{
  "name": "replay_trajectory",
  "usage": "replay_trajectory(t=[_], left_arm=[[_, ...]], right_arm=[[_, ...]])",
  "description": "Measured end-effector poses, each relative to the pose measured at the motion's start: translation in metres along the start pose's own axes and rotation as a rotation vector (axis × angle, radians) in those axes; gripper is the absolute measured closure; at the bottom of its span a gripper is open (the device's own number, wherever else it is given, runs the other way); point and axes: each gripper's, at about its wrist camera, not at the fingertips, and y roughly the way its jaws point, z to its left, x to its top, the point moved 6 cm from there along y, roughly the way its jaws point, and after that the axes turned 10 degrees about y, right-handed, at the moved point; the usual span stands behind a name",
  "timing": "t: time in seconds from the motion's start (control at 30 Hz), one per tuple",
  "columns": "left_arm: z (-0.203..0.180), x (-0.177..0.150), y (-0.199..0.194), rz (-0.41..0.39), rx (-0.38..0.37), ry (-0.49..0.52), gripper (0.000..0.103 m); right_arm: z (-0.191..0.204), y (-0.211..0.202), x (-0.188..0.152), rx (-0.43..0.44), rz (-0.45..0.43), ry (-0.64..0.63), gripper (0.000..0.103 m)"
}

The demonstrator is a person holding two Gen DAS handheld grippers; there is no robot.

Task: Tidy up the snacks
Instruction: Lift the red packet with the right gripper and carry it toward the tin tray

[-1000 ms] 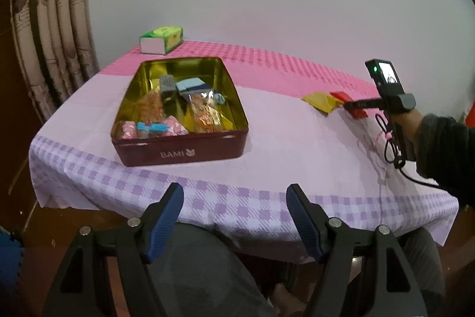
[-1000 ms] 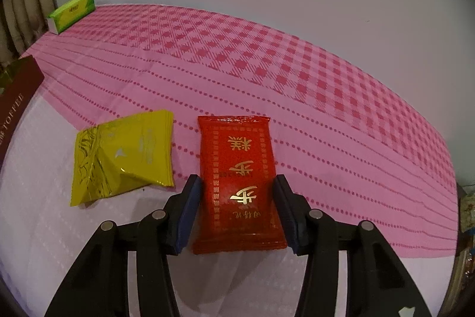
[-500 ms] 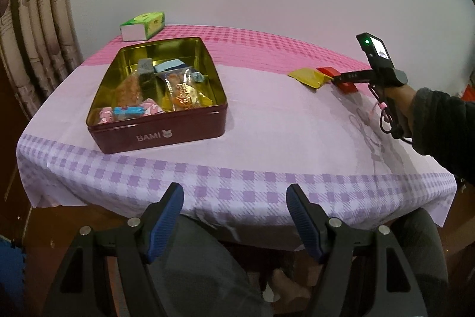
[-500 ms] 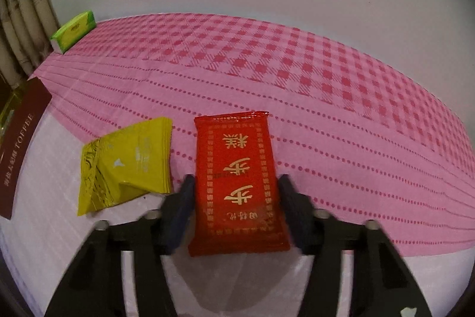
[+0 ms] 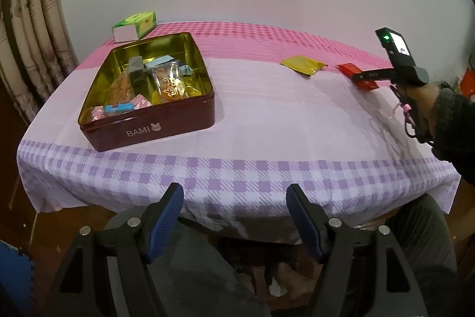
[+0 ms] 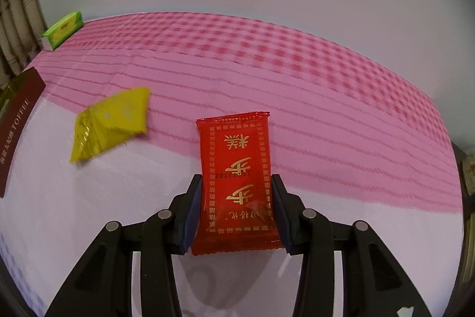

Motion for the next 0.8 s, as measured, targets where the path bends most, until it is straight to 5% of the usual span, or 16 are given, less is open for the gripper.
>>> replay_trajectory(t=[0.43,0.8], left_arm=[[-0.015,-0.001,-0.005,-0.001,-0.023,0.04,0.03],[-0.014,-0.001,-0.008,0.007,-0.038,0.014,0.03]], right_arm=[[-0.067,-0.032,-0.044,-0.071,0.002,0.071,0.063],[-0.065,-0.052,-0.034,-0.106,-0.017,0.066,0.063]])
